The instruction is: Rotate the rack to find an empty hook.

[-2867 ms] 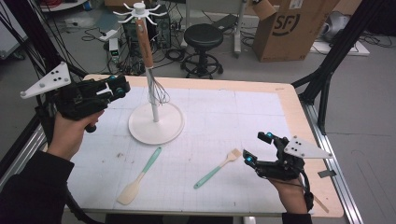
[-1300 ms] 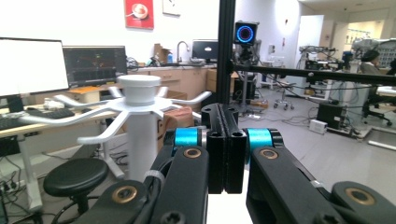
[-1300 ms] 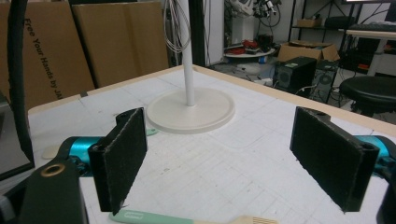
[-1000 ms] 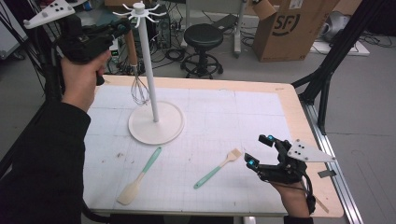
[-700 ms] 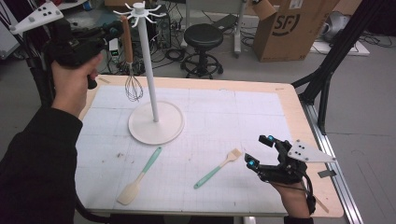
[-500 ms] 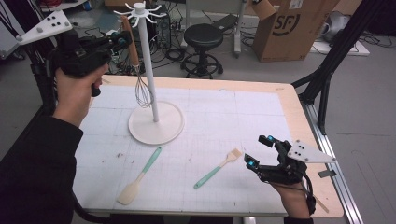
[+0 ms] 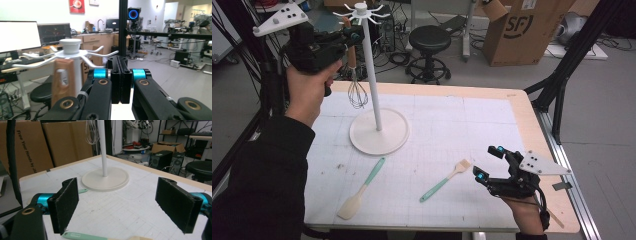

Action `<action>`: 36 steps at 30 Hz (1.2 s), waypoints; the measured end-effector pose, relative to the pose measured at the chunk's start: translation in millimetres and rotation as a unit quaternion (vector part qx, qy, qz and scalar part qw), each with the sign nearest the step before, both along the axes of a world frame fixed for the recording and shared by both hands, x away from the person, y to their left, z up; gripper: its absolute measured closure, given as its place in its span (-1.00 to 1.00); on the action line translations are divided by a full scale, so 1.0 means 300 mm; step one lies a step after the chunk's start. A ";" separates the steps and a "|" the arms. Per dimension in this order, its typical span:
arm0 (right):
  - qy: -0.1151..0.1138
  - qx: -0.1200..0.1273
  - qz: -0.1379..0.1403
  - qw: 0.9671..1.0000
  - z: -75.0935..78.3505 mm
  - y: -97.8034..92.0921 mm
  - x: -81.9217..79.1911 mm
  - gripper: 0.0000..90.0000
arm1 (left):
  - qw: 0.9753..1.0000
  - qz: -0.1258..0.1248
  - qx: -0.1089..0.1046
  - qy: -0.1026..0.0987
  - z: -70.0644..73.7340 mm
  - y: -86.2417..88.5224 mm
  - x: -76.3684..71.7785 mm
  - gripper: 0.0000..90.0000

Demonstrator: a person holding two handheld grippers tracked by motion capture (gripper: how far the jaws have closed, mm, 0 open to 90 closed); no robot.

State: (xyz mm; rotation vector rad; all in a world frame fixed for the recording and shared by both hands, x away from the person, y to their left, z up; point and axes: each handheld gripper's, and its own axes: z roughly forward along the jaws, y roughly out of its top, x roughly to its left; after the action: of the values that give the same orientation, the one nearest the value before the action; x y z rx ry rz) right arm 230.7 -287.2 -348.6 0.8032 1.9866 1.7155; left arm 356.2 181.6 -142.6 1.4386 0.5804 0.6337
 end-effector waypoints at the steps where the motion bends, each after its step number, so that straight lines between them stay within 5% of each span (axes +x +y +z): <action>1: 0.000 0.000 0.000 1.000 0.000 0.000 0.000 -0.61 | 1.000 0.000 0.000 0.000 0.000 0.000 0.000 1.00; 12: 0.001 0.001 0.002 1.000 -0.001 0.003 -0.004 -0.61 | 0.999 0.042 -0.009 0.008 -0.001 0.076 0.029 1.00; 27: 0.001 0.000 0.003 1.000 0.002 0.002 -0.004 -0.61 | 0.997 0.068 -0.021 0.014 -0.008 0.139 0.055 1.00; 34: 0.003 0.000 0.003 1.000 0.001 0.009 -0.003 -0.61 | 0.999 0.041 -0.032 0.007 -0.042 0.178 0.020 0.99; 36: 0.001 0.000 0.004 1.000 0.000 0.012 -0.003 -0.61 | 0.999 0.029 -0.032 0.006 -0.059 0.186 0.002 0.85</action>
State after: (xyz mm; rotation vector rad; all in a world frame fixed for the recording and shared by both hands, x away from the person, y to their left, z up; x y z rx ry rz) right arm 229.8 -283.6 -348.5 0.7991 1.9928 1.7194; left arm 356.9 237.3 -160.2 1.3706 0.6478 0.6477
